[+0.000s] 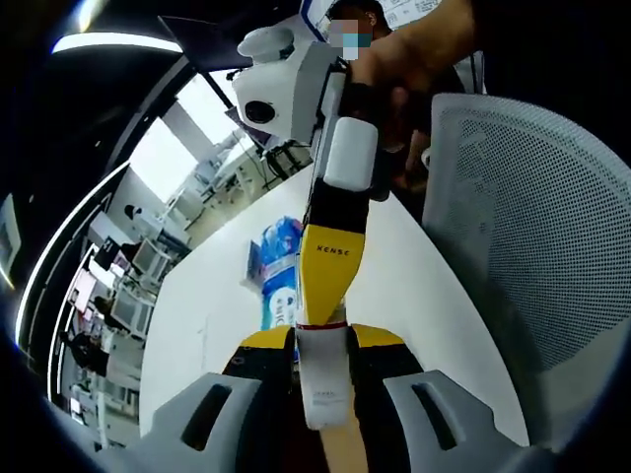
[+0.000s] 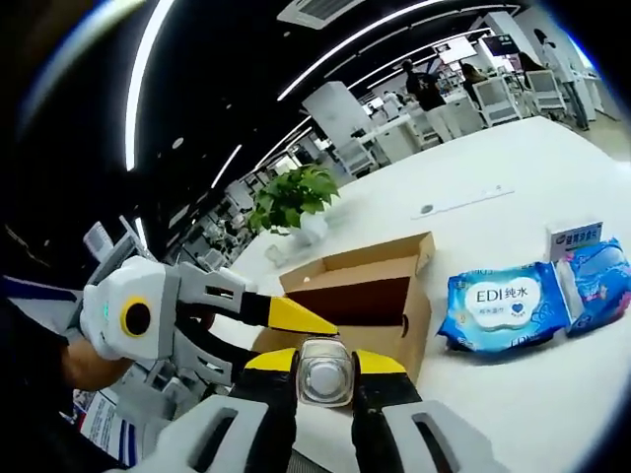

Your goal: Operate the shoe box by opening the lid, removing the specified soft item, and placing it in the target area until the item is outside and the box remains undamaged.

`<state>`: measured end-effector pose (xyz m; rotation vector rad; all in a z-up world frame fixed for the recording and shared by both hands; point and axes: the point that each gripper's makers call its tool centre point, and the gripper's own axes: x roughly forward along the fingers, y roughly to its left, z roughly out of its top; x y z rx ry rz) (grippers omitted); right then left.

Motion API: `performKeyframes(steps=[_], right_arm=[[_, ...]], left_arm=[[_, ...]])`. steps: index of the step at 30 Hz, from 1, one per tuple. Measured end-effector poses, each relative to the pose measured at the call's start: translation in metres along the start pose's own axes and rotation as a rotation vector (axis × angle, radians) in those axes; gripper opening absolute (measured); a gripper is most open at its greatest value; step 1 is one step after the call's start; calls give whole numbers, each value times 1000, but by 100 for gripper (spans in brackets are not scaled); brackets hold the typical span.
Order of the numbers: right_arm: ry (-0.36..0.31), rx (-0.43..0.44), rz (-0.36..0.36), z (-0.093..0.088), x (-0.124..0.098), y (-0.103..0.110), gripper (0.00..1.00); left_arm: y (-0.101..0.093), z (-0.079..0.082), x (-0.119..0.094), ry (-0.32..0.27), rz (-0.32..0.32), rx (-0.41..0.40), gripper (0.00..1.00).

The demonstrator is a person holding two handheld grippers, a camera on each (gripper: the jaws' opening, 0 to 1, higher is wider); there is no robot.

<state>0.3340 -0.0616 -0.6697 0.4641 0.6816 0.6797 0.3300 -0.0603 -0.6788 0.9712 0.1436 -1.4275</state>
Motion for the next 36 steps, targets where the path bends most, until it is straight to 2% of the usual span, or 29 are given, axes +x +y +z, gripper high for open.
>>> performKeyframes(steps=[5, 16, 26, 30, 36], right_arm=[[16, -23, 1, -1, 0, -2, 16], [58, -105, -1, 1, 4, -6, 16], [110, -188, -8, 2, 4, -13, 16], [127, -233, -12, 9, 2, -17, 16], [174, -360, -19, 22, -2, -29, 16]], left_arm=[[7, -1, -1, -10, 20, -32, 30], [10, -9, -7, -24, 41, -130, 32], [14, -26, -22, -16, 83, -227, 33], [14, -38, -28, -3, 97, -292, 36], [16, -52, -37, -12, 142, -439, 41]])
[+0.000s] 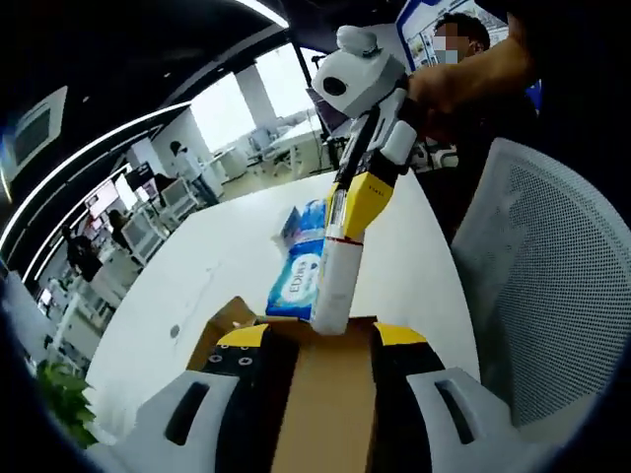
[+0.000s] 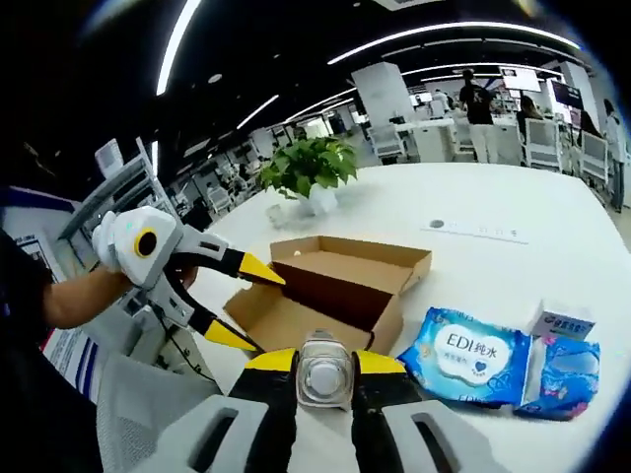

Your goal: Operate the shoe box by opening the lid, removing the specified soft item, and placing it in the target area until the item is outside and the box remains undamaged.

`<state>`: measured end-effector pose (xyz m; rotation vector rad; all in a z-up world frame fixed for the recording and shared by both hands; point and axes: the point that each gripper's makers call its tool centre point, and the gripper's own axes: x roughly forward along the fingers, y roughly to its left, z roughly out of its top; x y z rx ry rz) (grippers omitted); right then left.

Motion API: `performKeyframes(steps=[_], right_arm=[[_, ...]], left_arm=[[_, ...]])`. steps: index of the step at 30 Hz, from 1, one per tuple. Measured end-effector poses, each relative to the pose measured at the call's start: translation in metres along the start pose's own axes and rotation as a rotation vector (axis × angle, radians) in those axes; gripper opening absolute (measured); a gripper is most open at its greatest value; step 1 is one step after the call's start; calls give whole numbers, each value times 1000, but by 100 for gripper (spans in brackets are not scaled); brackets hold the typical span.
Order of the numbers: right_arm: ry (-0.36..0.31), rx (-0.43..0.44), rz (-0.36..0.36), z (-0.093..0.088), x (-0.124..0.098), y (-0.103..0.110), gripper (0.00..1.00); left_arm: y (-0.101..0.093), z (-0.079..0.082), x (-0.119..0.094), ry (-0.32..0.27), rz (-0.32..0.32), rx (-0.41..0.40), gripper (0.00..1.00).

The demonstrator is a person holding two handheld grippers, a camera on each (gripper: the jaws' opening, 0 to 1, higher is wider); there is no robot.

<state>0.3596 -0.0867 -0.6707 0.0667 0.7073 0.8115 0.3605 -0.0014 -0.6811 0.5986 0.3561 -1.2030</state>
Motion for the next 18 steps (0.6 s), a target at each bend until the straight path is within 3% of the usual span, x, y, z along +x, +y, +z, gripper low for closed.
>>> performKeyframes(steps=[4, 18], right_arm=[[37, -84, -8, 5, -2, -10, 16], [147, -346, -20, 16, -6, -39, 16]], left_arm=[[7, -10, -7, 6, 37, -92, 43], [30, -50, -43, 51, 186, -286, 44]])
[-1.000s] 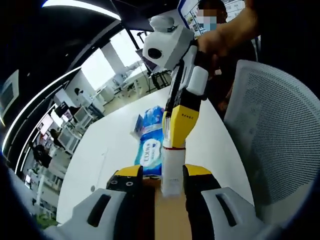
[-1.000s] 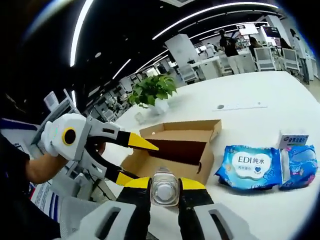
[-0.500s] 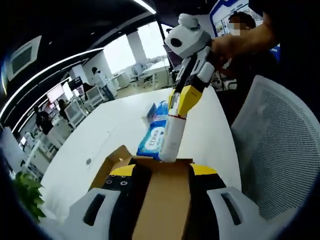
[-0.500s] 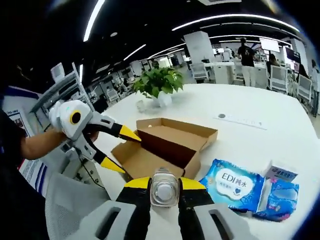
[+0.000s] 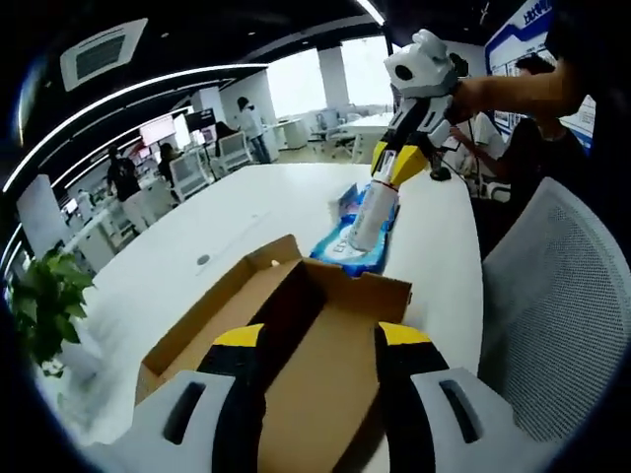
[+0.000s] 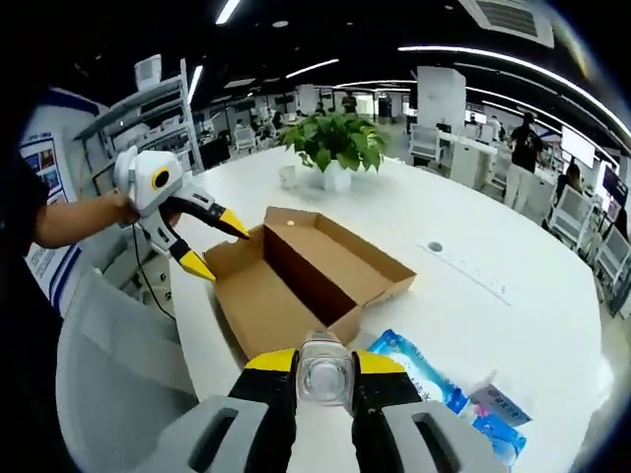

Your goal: Operate the shoe box by opening the lid, removing the specified soft item, and placing it in the target area until the item is outside and the box remains undamaged.

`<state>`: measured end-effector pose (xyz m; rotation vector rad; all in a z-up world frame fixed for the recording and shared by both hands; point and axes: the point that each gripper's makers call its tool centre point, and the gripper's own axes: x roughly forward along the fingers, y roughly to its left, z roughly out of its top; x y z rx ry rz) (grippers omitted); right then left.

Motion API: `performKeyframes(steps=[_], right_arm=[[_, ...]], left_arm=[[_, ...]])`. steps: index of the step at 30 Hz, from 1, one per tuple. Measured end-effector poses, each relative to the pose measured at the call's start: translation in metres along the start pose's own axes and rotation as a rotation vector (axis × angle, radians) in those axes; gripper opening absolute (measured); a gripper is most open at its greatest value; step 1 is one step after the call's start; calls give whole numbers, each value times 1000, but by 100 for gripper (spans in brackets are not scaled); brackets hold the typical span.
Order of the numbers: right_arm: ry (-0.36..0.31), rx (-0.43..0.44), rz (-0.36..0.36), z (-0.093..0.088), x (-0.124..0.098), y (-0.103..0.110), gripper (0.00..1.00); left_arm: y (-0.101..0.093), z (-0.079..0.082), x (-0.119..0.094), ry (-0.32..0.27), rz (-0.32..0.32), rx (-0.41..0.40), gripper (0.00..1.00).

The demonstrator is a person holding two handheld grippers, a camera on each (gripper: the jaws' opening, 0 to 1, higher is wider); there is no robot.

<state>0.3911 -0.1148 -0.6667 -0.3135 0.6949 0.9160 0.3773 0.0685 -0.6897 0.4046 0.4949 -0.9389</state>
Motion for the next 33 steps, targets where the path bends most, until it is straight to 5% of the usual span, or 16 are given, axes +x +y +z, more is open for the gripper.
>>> performKeyframes(steps=[17, 33], right_arm=[[91, -266, -38, 2, -4, -45, 16], [178, -458, -65, 3, 4, -88, 17]], left_arm=[[29, -56, -53, 53, 192, -164, 42], [45, -102, -78, 97, 340, -319, 35]])
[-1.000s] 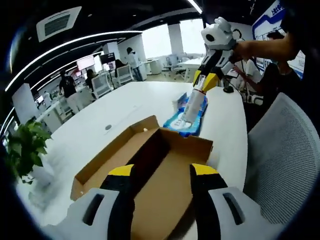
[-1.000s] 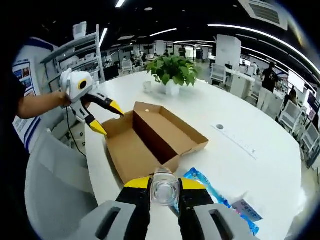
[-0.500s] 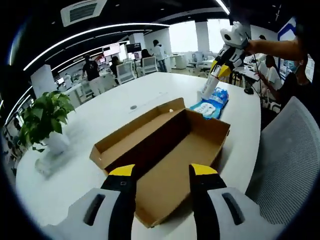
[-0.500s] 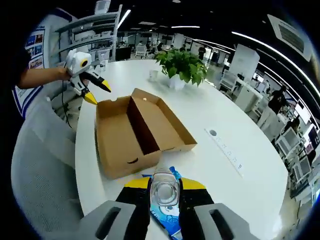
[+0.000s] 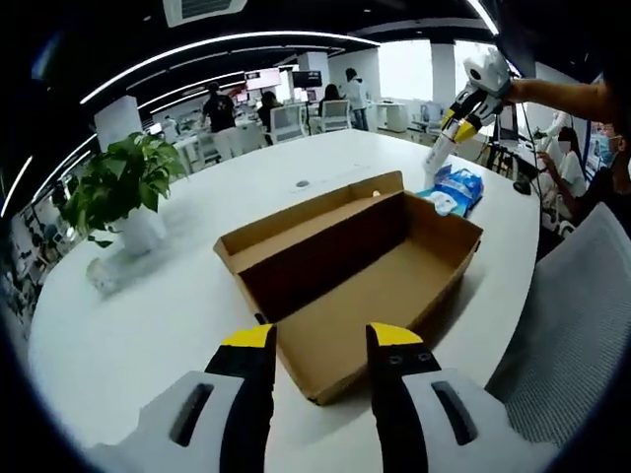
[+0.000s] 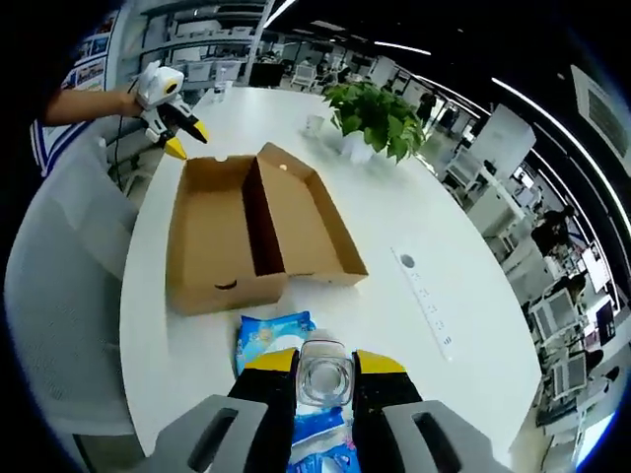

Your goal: Operate the shoe box by opening the lid, removing the specified soft item, and placing it in the target area until the item is outside and the box remains undamaged.

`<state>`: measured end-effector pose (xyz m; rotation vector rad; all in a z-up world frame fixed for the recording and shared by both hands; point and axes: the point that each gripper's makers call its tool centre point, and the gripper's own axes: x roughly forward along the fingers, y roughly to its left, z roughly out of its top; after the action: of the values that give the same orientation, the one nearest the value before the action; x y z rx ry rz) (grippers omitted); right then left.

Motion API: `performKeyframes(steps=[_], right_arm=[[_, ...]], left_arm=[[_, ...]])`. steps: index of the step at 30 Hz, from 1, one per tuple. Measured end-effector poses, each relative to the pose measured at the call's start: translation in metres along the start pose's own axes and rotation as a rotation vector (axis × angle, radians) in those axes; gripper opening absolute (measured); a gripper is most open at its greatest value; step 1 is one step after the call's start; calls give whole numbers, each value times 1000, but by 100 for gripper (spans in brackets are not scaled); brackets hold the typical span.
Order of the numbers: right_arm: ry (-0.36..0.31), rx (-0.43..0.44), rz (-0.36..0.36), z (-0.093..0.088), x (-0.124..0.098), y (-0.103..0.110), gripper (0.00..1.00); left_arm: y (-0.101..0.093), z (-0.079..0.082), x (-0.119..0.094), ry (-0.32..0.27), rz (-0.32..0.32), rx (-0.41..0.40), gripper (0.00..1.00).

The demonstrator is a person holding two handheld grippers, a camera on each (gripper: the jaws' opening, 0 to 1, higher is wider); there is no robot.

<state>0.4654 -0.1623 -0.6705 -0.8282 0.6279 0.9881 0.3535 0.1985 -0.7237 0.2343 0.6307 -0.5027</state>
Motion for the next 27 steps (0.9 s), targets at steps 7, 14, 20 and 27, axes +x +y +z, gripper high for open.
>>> performKeyframes(steps=[7, 14, 20, 27], right_arm=[[37, -54, 5, -10, 8, -11, 17], [61, -103, 24, -15, 18, -17, 17], [85, -138, 37, -20, 27, -23, 17], [111, -162, 61, -28, 41, -28, 17]], left_arm=[[12, -20, -1, 34, 56, -97, 31], [17, -38, 0, 70, 92, -160, 26], [17, -44, 0, 75, 112, -218, 18], [20, -45, 3, 89, 136, -279, 13]])
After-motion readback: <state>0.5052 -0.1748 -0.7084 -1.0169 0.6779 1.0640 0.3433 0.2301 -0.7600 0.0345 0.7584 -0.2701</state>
